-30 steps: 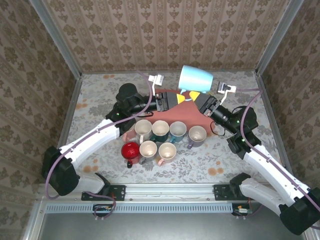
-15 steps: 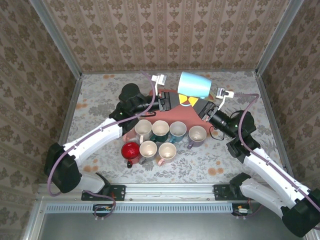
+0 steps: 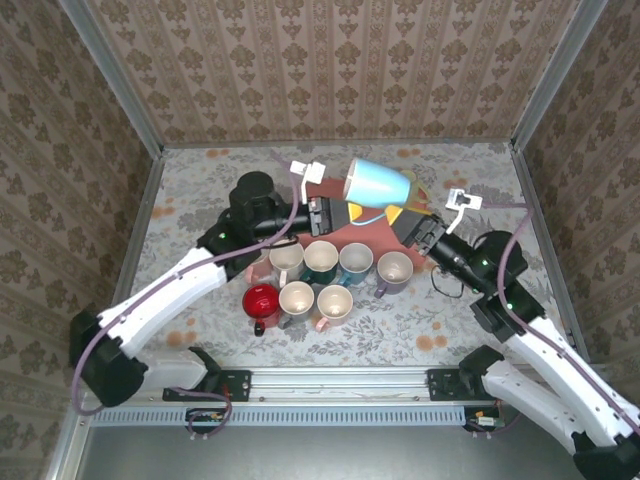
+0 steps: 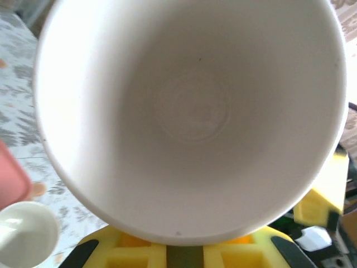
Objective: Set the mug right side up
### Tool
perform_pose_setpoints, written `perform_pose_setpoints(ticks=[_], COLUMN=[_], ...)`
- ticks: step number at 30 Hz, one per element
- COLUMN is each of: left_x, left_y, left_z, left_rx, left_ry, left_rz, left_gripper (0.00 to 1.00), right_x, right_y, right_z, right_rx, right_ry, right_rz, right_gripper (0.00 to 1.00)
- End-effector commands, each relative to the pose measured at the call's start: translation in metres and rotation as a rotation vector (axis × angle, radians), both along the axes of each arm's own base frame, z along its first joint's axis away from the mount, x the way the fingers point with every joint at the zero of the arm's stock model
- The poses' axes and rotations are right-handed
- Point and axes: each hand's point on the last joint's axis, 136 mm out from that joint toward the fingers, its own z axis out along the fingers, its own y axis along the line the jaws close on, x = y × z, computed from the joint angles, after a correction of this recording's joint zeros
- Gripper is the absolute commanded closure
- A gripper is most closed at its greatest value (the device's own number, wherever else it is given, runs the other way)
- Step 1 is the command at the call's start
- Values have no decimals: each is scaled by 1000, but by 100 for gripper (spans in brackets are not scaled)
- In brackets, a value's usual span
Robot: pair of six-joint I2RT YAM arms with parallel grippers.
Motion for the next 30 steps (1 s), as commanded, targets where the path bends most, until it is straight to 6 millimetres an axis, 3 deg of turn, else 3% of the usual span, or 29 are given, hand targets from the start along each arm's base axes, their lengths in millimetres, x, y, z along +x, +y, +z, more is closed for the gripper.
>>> perform_pose_setpoints(ticks=[1,5,9,12,21,30], left_x=[-11,-43,-82,-97,-102,-98], left_y=[18,6,-10,-19,-37,-34], left_z=[5,-46,-106,-142,-223,-259], left_rx=[112,441,772,934,1115,1215], left_ry=[-170,-254,-329,-382,-305,-279], left_rz=[62,3,-128,-180,-212,-165], left_gripper=[100,100,100,100,100,100], right_x=[0,-5,-14,-18,-25,-24], right_y=[-50,-95,-104,-105,-101,-102], right_z=[0,-8,0,1,-19,-42], right_rx=[-162,-292,-308,-310,-326,-336], right_ry=[22,125,108,105,134,187], right_rz=[-267,-471,-493,-491,-444,-445], right_gripper=[9,9,9,9,9,9])
